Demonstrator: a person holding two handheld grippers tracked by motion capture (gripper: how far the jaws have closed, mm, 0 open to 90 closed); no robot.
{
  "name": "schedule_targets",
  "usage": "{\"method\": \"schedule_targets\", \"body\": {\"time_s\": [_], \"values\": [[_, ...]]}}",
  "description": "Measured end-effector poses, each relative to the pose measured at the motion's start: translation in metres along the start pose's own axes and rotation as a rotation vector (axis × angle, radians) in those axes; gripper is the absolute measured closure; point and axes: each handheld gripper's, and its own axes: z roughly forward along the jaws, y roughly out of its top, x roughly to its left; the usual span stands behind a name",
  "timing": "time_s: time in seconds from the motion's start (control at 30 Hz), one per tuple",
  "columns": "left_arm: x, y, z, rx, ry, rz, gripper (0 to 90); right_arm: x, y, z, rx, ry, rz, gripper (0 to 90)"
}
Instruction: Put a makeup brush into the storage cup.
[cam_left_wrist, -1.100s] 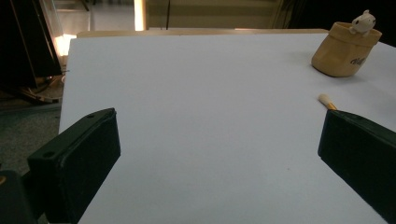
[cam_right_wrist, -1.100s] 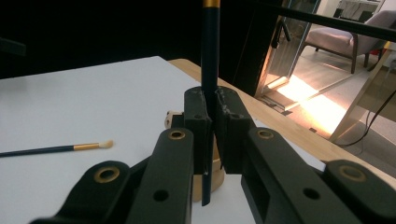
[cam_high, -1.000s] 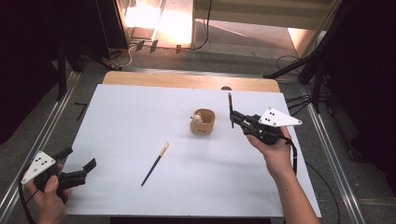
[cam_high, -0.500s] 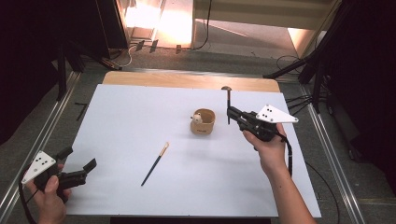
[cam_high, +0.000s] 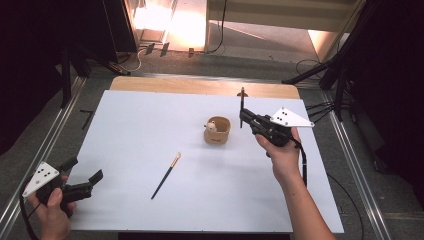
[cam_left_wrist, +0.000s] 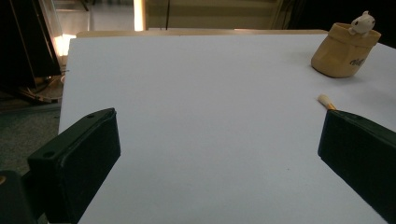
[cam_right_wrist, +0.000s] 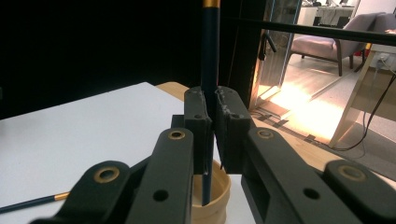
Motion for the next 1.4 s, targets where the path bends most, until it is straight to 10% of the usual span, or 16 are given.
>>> {"method": "schedule_targets", "body": {"time_s": [1.4], "values": [[-0.001, 0.000, 0.000, 0.003, -0.001, 0.004, 0.0, 0.007, -0.001, 0.040, -0.036, -0.014, 0.041, 84.8]]}}
